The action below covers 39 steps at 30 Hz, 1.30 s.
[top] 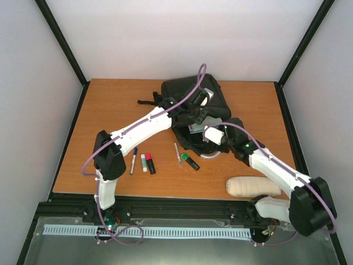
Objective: Pack the student bag
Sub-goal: Place the book in the student bag, then move the stationery to the center of the board.
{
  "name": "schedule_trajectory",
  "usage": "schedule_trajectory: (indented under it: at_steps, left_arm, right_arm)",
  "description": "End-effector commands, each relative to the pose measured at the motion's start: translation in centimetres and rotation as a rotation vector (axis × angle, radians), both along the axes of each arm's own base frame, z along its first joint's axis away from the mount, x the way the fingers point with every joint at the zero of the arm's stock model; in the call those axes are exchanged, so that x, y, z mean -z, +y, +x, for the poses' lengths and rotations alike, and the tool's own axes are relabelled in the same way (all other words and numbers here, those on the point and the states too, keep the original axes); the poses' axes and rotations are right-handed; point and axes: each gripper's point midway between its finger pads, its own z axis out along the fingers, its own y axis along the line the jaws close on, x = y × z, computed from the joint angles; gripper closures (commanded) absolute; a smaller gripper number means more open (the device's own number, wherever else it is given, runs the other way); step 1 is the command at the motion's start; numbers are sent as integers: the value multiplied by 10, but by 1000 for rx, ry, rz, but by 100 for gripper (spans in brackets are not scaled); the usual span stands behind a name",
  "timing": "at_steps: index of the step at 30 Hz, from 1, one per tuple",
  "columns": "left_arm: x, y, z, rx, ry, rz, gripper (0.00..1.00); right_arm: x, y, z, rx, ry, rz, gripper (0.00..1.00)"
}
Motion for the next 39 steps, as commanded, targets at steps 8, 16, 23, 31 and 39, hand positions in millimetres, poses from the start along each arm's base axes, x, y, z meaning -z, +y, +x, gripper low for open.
schedule_trajectory:
  at_steps: [8,16,23,31,39]
  left_arm:
    - [-4,14,-14,3,-35,-17,99]
    - [1,12,-20,0,14,-41,99]
    - [-4,13,-21,-2,10,-51,99]
    - [-12,17,-24,-5,-4,-59,99]
    - [-11,18,-24,-4,-2,-58,99]
  right_arm:
    - [32,-52,-147,-101,448,-144,58]
    - [37,-82,-216,-185,663,-253,68]
    - [35,-85,-231,-205,754,-266,71]
    - [53,-88,-233,-202,891,-328,68]
    - [81,-99,-219,-165,897,-420,60]
